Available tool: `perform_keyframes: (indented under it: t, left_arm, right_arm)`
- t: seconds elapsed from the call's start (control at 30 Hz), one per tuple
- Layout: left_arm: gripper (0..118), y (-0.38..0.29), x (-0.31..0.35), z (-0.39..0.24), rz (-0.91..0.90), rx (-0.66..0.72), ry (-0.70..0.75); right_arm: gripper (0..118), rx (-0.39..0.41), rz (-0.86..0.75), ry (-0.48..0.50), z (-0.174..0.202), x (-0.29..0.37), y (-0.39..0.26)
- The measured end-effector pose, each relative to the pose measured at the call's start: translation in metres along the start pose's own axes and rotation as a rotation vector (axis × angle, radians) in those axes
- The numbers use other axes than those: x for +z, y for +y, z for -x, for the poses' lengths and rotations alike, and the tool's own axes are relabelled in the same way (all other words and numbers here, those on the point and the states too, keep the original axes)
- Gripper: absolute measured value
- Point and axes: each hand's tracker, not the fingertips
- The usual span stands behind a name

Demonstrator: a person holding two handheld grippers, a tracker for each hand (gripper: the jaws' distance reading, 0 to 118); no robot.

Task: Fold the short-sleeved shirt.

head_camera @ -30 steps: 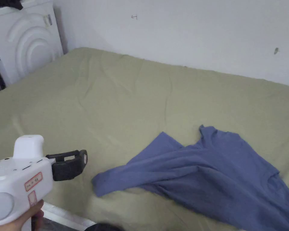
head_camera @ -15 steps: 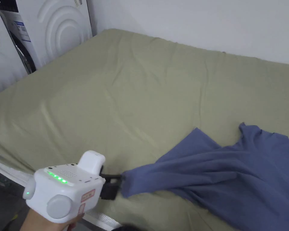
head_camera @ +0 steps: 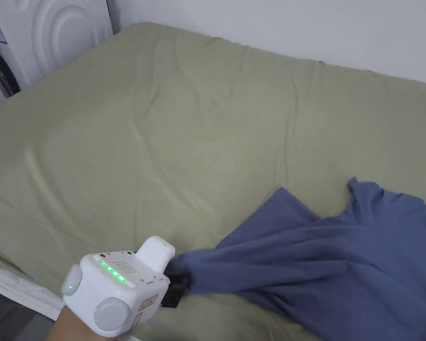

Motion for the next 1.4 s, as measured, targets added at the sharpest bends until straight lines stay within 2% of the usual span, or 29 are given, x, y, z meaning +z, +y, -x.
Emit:
perform_keyframes:
  t: [0.07,0.27,0.43,0.53,0.57,0.6,0.63,0.67,0.7,0.73,0.8,0.83,0.93,0.97,1.07,1.13,1.17,1.2,1.23,1.3,1.33,1.37,1.4]
  left_arm:
    - [7,-0.001,0.006,-0.005,-0.038,0.055,0.017]
    - [7,0.000,0.031,-0.023,-0.030,0.048,0.014]
    - [7,0.007,0.051,-0.035,-0.066,0.078,0.029]
    - [7,0.016,0.058,-0.045,-0.080,0.084,0.019]
    - [7,0.018,0.059,-0.047,-0.083,0.086,0.016]
    - [7,0.019,0.058,-0.048,-0.082,0.086,0.018]
    - [7,0.021,0.058,-0.049,-0.081,0.088,0.020]
    - [7,0.023,0.057,-0.050,-0.080,0.092,0.020]
    - [7,0.024,0.056,-0.050,-0.083,0.098,0.027]
    - [7,0.027,0.055,-0.051,-0.081,0.103,0.033]
    - [7,0.032,0.055,-0.053,-0.070,0.113,0.041]
    - [7,0.035,0.054,-0.054,-0.069,0.113,0.052]
    - [7,0.038,0.052,-0.052,-0.061,0.126,0.063]
    - [7,0.040,0.050,-0.052,-0.056,0.136,0.062]
    - [7,0.041,0.046,-0.050,-0.047,0.144,0.065]
    - [7,0.045,0.043,-0.051,-0.045,0.139,0.070]
    - [7,0.045,0.042,-0.051,-0.043,0.136,0.066]
    - [7,0.047,0.041,-0.052,-0.043,0.135,0.067]
    - [7,0.049,0.039,-0.052,-0.043,0.134,0.068]
    - [7,0.053,0.036,-0.052,-0.041,0.153,0.059]
    - [7,0.055,0.036,-0.052,-0.043,0.164,0.057]
    - [7,0.060,0.036,-0.050,-0.053,0.181,0.056]
    - [7,0.064,0.038,-0.049,-0.062,0.188,0.057]
  right_arm:
    - [0,-0.002,0.001,0.007,0.002,-0.001,0.002]
    - [0,0.046,0.010,0.009,0.007,-0.008,0.020]
    - [0,0.195,0.103,-0.075,-0.012,-0.066,0.058]
    - [0,0.283,0.153,-0.095,-0.029,-0.133,0.090]
    - [3,0.290,0.156,-0.089,-0.037,-0.161,0.103]
    - [39,0.289,0.168,-0.072,-0.044,-0.188,0.115]
    - [84,0.283,0.201,-0.057,-0.050,-0.217,0.127]
    - [116,0.267,0.257,-0.060,-0.056,-0.251,0.137]
    - [118,0.270,0.285,-0.063,-0.066,-0.277,0.144]
    - [118,0.290,0.246,-0.071,-0.070,-0.304,0.150]
    - [118,0.297,0.297,-0.117,-0.075,-0.349,0.159]
    - [118,0.291,0.304,-0.122,-0.098,-0.381,0.159]
    - [118,0.282,0.349,-0.131,-0.122,-0.432,0.153]
    - [118,0.265,0.365,-0.155,-0.099,-0.420,0.159]
    - [115,0.267,0.411,-0.154,-0.102,-0.430,0.146]
    - [111,0.208,0.463,-0.059,-0.099,-0.416,0.142]
    - [82,0.198,0.428,0.000,-0.096,-0.406,0.140]
    - [24,0.238,0.369,-0.014,-0.088,-0.393,0.139]
    - [0,0.238,0.362,-0.012,-0.094,-0.393,0.136]
    - [0,0.142,0.397,0.076,-0.103,-0.380,0.141]
    - [0,0.171,0.366,0.042,-0.102,-0.368,0.144]
    - [0,0.202,0.297,-0.010,-0.086,-0.341,0.152]
    - [0,0.174,0.272,0.006,-0.086,-0.327,0.159]
